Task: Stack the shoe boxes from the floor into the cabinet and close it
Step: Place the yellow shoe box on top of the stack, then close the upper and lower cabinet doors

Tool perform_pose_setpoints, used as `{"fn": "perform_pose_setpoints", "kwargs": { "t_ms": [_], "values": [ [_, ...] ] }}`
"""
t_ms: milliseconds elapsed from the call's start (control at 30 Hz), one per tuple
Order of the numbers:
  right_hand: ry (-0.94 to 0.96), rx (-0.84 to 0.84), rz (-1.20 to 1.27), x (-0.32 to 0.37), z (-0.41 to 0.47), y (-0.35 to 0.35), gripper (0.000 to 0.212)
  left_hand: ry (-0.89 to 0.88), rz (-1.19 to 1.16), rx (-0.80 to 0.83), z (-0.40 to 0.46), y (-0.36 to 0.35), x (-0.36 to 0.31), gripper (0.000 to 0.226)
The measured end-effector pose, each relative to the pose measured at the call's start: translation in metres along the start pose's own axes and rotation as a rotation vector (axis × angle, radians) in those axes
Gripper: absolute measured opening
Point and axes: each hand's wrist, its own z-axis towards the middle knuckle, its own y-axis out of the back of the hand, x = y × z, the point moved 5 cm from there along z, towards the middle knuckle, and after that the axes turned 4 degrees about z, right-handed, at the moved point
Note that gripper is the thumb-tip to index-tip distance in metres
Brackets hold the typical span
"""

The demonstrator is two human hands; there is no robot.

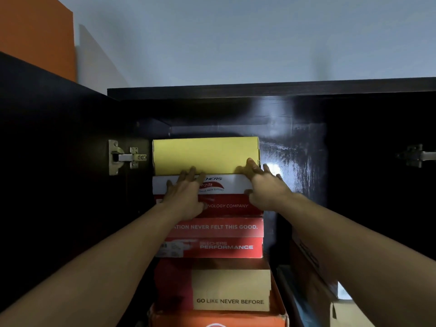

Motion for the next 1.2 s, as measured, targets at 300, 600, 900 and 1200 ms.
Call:
{"fn": "perform_pose_setpoints", "kwargs": {
  "t_ms": [300,600,900,1200],
  "values": [
    [-0.046,-0.067,-0.005,-0.014,-0.094,-0.001,0.068,-0.232,-0.256,-0.294,-0.073,-0.031,-0.06,0.061],
    [-0.206,-0.048,0.001,-0.013,-0.272,0.011,0.055,-0.241,-0.368,0.02,-0.215,-0.051,-0.135,0.054],
    [-0.355,-0.06,-0.023,-0.02,-0.441,0.059,0.045,-0.314,-0.419,0.172,-0.353,-0.043,-0.22,0.062],
    [-0.498,-0.237,-0.038,-0.075,-0.545,0.091,0.028,-0.377,-0.548,0.357,-0.419,-0.085,-0.311,0.067]
  ]
}}
